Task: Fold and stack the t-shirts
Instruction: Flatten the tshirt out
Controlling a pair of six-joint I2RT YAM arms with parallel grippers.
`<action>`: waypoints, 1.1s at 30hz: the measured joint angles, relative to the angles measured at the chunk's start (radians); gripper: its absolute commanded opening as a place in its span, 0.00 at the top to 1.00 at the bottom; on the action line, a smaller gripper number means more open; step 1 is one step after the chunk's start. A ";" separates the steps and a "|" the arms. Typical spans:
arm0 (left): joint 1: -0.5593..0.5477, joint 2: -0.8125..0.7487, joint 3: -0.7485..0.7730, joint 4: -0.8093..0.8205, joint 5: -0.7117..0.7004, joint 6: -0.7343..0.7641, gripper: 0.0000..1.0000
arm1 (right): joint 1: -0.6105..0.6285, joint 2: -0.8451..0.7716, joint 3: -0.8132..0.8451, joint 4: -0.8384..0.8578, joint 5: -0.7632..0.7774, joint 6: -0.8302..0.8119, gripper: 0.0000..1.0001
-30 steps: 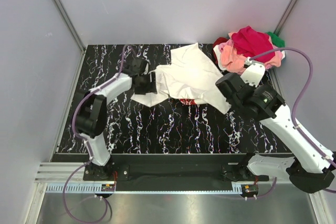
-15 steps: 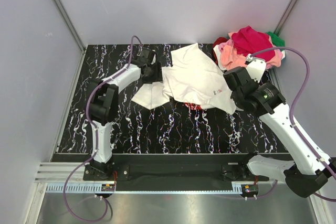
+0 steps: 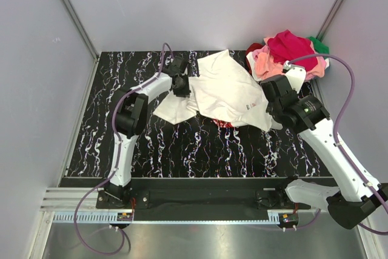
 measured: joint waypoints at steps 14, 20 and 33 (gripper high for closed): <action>0.150 -0.405 -0.285 -0.084 -0.024 0.048 1.00 | -0.014 -0.024 -0.005 -0.002 -0.018 -0.005 1.00; 0.329 -0.645 -0.388 -0.097 -0.026 0.099 0.94 | -0.016 -0.052 -0.013 -0.001 -0.037 0.008 1.00; 0.301 -0.719 -0.713 -0.161 -0.024 0.131 0.30 | -0.017 -0.053 -0.047 0.000 -0.102 0.023 1.00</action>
